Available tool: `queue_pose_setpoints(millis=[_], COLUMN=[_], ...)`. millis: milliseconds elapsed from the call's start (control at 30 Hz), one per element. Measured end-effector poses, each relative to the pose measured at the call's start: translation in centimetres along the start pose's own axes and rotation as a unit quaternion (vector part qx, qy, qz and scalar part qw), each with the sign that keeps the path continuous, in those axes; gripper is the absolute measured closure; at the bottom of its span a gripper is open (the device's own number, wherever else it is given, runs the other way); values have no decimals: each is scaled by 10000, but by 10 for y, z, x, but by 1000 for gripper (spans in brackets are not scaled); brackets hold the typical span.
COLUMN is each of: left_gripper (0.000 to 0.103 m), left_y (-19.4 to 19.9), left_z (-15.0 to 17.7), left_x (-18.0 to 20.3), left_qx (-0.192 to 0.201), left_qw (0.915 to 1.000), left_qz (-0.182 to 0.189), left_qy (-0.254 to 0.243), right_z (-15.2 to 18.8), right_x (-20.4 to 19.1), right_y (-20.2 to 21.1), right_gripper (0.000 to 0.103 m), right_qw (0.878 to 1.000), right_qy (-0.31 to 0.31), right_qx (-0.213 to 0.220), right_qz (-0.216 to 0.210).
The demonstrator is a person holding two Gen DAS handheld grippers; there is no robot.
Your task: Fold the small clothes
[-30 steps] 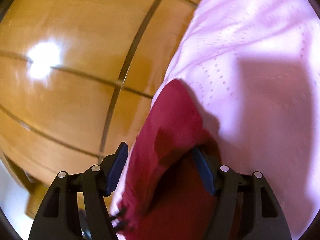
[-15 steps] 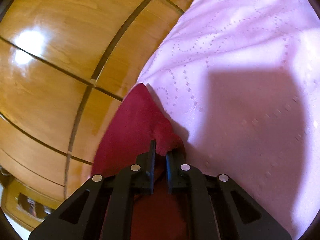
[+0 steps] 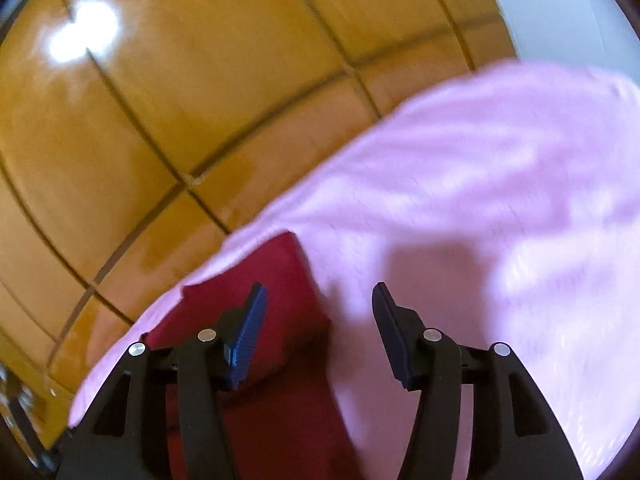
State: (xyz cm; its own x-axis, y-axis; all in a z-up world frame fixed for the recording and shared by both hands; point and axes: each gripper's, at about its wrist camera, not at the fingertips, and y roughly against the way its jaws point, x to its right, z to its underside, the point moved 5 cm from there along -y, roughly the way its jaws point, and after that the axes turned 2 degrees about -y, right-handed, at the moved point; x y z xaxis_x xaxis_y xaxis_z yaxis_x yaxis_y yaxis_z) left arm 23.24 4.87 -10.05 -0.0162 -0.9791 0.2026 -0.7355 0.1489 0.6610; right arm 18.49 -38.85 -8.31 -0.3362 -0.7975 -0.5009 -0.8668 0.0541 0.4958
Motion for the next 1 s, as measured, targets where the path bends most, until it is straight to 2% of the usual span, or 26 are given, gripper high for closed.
queue_pose_setpoints(millis=[67, 200, 267, 367, 433, 467, 633, 800, 933, 1000], left_gripper=[38, 39, 39, 37, 28, 28, 23, 21, 15, 13], left_y=[-11, -41, -60, -85, -95, -96, -104, -105, -83, -60], left_z=[-6, -8, -8, -4, -1, 0, 0, 0, 2, 12], left_x=[18, 62, 69, 65, 58, 56, 57, 58, 55, 47], left_qx=[-82, -340, -513, -682, -719, -707, -669, -677, -827, -752], left_qw=[9997, 9947, 9923, 9893, 9902, 9911, 9900, 9905, 9890, 9899], left_qz=[46, 22, -95, -395, -314, -255, -376, -330, -181, -19], left_qy=[-246, -970, -1120, -1226, -1155, -1102, -1182, -1152, -1211, -1202], right_z=[-3, 11, 21, 25, 27, 30, 35, 34, 29, 34], right_x=[-31, -74, -86, -84, -74, -67, -70, -69, -74, -74], right_y=[-16, -59, -85, -115, -129, -137, -144, -140, -120, -91], right_gripper=[49, 49, 49, 49, 49, 49, 49, 45, 36, 35], right_qw=[9977, 9861, 9794, 9760, 9741, 9720, 9686, 9712, 9727, 9728], right_qy=[537, 1342, 1654, 1731, 1739, 1797, 2125, 2054, 2025, 2053], right_qx=[-250, -805, -1073, -1298, -1447, -1511, -1249, -1191, -1129, -1069], right_qz=[-335, -560, -437, -250, -52, 71, 326, 205, 35, -114])
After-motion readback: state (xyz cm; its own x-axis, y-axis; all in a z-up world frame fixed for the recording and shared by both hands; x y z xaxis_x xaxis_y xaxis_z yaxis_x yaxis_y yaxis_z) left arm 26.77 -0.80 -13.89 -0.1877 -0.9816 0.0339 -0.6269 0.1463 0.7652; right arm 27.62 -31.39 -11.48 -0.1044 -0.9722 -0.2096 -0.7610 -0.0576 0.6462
